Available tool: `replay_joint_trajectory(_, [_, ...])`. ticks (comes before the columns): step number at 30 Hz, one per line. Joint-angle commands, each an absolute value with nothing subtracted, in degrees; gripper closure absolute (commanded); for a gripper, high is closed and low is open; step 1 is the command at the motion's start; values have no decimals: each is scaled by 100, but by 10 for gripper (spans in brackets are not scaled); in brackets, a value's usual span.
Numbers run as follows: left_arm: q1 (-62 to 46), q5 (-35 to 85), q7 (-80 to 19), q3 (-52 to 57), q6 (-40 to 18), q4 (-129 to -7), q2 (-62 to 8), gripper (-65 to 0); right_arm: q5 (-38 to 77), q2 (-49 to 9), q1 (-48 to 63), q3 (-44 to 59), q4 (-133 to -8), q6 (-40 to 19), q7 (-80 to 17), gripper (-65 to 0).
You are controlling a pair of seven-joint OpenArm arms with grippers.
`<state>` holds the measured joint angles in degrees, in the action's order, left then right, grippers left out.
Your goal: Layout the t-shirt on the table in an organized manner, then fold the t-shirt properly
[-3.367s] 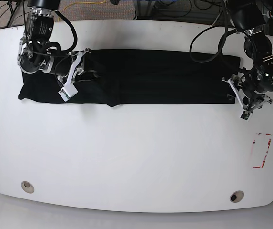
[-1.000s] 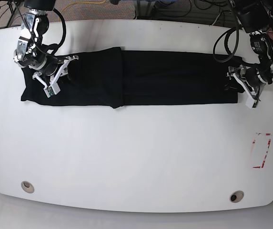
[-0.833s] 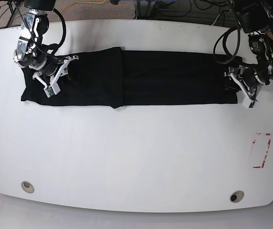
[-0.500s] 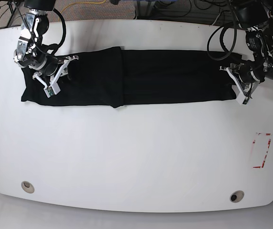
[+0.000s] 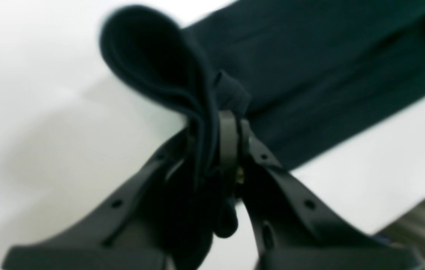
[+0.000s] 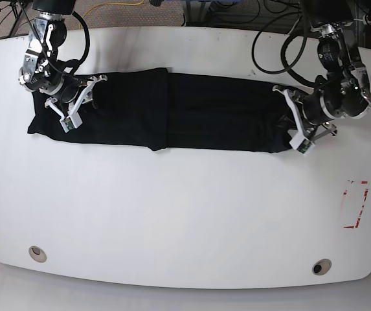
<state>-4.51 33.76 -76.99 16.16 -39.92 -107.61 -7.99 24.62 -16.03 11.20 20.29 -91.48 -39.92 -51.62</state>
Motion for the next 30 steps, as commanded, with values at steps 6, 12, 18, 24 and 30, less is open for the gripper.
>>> replay_joint_trajectory(6, [110, 3495, -7749, 673, -4000, -10844, -198, -21, 2431, -1657, 1112, 2026, -9191, -4000, -5270, -160])
replay_joint_trajectory(12, [374, 3213, -7749, 110, -4000, -10703, 409, -22, 2431, -1657, 1103, 2026, -9191, -4000, -5270, -160])
replay_joint_trajectory(18, [708, 3046, -7741, -127, -4000, -10193, 900, -22, 2431, -1648, 1033, 2026, -9191, -4000, -5270, -160])
replay_joint_trajectory(24, [945, 3011, -7705, -259, -4000, -9657, 900, -22, 2431, -1648, 998, 2035, -9191, -4000, -5270, -160])
replay_joint_trajectory(30, [980, 3002, -7371, -549, -4000, -9464, 900, -22, 2431, -1648, 989, 2044, -9191, -4000, -5270, -160])
